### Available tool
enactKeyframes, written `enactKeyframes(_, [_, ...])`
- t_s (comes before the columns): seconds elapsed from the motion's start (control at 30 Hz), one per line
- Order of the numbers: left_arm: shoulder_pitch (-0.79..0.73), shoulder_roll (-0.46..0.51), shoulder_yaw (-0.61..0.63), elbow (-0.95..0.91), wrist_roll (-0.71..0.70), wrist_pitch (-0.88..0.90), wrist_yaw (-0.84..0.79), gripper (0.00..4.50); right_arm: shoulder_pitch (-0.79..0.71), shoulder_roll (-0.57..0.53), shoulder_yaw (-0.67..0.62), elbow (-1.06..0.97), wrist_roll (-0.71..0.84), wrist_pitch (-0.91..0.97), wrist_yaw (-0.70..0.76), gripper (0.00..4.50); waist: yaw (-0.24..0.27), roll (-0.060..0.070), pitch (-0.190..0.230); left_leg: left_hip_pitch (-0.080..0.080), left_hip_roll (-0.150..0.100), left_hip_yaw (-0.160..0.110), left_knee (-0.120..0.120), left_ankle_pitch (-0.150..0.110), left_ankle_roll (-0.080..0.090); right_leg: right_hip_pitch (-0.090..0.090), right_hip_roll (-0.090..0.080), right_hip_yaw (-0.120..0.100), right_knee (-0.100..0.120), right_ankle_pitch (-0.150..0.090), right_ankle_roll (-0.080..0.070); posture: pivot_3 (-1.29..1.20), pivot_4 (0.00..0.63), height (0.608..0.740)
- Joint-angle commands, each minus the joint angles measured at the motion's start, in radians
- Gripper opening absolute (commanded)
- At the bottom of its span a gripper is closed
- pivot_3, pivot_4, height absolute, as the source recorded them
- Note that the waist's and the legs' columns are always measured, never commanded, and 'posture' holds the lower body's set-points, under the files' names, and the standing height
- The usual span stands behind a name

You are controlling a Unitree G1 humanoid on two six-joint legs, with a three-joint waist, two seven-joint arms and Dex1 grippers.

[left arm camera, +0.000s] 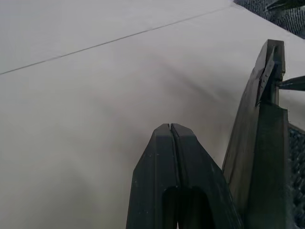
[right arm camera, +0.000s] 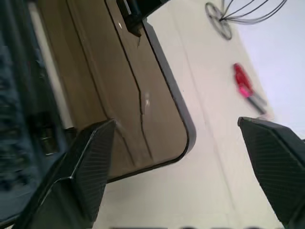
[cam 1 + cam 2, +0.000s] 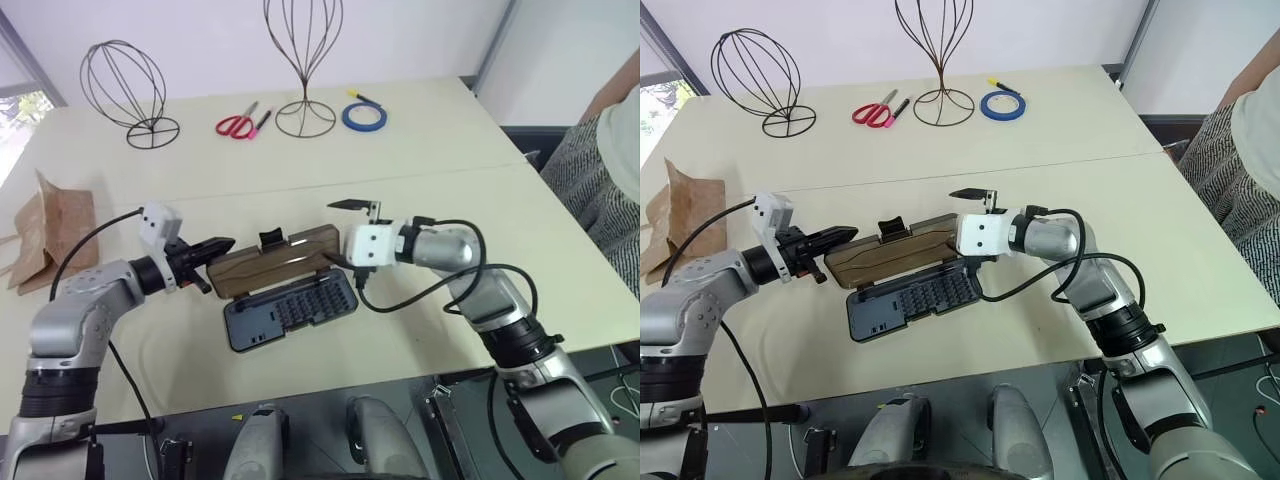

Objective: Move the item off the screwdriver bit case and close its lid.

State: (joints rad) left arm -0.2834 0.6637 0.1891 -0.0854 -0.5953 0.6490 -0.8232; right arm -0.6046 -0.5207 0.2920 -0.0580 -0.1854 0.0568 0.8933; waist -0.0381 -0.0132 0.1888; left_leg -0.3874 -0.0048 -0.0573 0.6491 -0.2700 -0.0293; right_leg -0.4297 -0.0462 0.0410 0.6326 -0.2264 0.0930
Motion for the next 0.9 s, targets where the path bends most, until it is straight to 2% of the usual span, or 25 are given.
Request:
enactKeyframes(0.03, [0.018, 0.010, 0.010, -0.078, -0.016, 0.007, -0.004, 0.00, -0.019, -0.069, -0.107, -0.112, 0.160, 0.214, 0.119, 4.42, 0.003, 0.000, 0.000, 0.000, 0.000, 0.000, 0.000, 0.000, 0.000, 0.000, 0.000, 0.000, 0.000, 0.000, 0.000, 0.00, 0.150, 0.740])
enactKeyframes(0.1, [0.041, 0.020, 0.019, -0.117, -0.035, 0.028, -0.007, 0.00, -0.017, -0.100, -0.123, -0.129, 0.188, 0.268, 0.138, 4.42, 0.003, 0.000, 0.000, 0.000, 0.000, 0.000, 0.000, 0.000, 0.000, 0.000, -0.001, 0.000, 0.000, 0.000, 0.000, 0.00, 0.150, 0.740])
enactKeyframes(0.37, [0.219, 0.086, 0.113, -0.344, -0.152, 0.147, -0.001, 0.00, 0.039, -0.212, -0.152, -0.120, 0.216, 0.294, 0.166, 4.42, -0.004, 0.000, 0.000, 0.000, 0.001, 0.000, 0.000, 0.000, 0.000, 0.000, 0.000, 0.000, 0.000, 0.000, 0.000, 0.00, 0.150, 0.740])
enactKeyframes(0.57, [0.367, 0.134, 0.200, -0.471, -0.249, 0.223, 0.002, 0.00, 0.055, -0.203, -0.176, -0.125, 0.247, 0.342, 0.127, 4.42, -0.002, 0.000, 0.000, 0.000, 0.001, 0.001, 0.000, 0.000, 0.000, 0.000, 0.000, 0.000, 0.000, -0.001, -0.001, 0.00, 0.150, 0.740])
enactKeyframes(0.77, [0.361, 0.146, 0.184, -0.461, -0.258, 0.226, 0.009, 0.00, 0.055, -0.174, -0.163, -0.176, 0.285, 0.414, 0.104, 4.42, 0.003, 0.000, 0.000, 0.000, 0.001, 0.000, 0.000, 0.000, 0.000, 0.000, 0.000, 0.000, 0.000, -0.002, -0.003, 0.00, 0.150, 0.740])
enactKeyframes(0.9, [0.273, 0.141, 0.136, -0.399, -0.221, 0.196, 0.009, 0.00, 0.040, -0.157, -0.157, -0.199, 0.320, 0.465, 0.103, 4.42, 0.006, 0.000, 0.000, 0.000, 0.000, 0.000, 0.001, 0.000, 0.000, 0.001, 0.000, 0.000, 0.000, -0.002, -0.003, 0.00, 0.150, 0.740])
